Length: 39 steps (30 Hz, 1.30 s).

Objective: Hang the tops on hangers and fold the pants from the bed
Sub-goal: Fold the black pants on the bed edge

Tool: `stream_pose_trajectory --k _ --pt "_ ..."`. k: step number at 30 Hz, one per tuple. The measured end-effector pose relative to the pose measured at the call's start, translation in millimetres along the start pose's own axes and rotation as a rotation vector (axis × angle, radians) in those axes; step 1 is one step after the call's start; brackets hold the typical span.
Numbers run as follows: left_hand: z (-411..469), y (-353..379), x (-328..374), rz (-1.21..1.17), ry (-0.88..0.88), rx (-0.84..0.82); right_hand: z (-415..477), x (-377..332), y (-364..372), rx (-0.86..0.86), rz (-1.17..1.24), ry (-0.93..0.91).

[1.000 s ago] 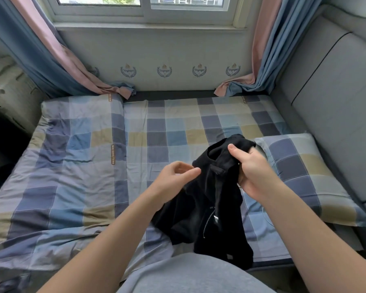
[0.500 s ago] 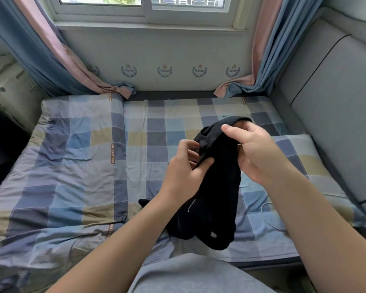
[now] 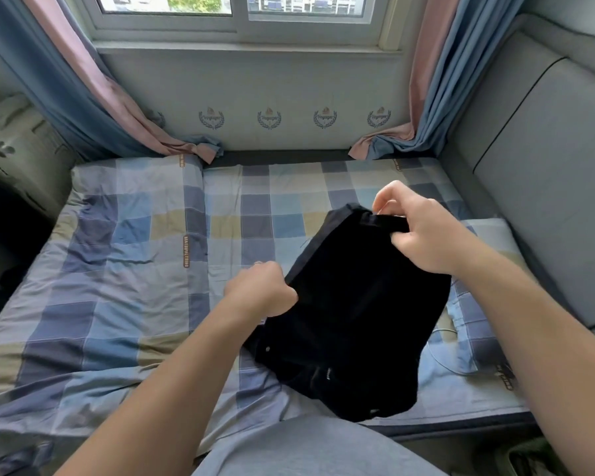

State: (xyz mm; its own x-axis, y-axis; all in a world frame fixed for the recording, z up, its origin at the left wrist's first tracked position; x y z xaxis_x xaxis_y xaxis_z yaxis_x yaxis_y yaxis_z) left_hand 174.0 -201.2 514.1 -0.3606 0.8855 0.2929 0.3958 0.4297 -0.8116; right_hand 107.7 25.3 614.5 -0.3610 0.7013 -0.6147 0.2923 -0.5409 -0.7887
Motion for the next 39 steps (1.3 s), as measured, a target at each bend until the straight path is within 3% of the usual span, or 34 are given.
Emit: stream_pose_trajectory --k 2,6,8,14,23,29,34,39 --pt "-2 -1 5 0.051 0.024 0.124 0 -7 1 -0.055 -0.143 -0.024" --pt "-14 -12 39 -0.135 0.413 0.425 -2 -24 5 -0.161 -0.270 -0.083" --pt "-15 -12 51 -0.232 0.501 0.422 -3 -31 7 -0.183 -0.288 -0.132" --pt "-13 -32 42 -0.465 0.510 0.533 1 -14 6 -0.086 -0.147 -0.162" --pt "-38 -58 41 -0.564 0.583 0.667 1 57 73 0.112 -0.026 0.085" --pt "-45 -56 31 -0.700 0.532 0.658 1 74 114 0.374 -0.008 0.185" --pt "-41 -66 9 -0.988 0.461 0.639 -16 131 151 0.224 0.043 0.523" --pt "-31 -63 -16 -0.934 0.387 0.687 -31 182 148 0.204 -0.048 0.672"
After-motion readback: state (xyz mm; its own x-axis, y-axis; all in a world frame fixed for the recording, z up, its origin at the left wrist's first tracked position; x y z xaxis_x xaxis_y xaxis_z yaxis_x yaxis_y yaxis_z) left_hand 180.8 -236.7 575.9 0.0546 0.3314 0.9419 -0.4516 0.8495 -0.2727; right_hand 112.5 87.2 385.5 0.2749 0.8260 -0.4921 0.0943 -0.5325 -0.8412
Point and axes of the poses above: each hand's wrist, its own z-axis towards the middle knuckle, its own y-axis out of the palm, x = y × z, the point moved 4 cm from there along z, towards the middle knuckle, and after that the axes turned 2 degrees about z, right-handed, at the moved point
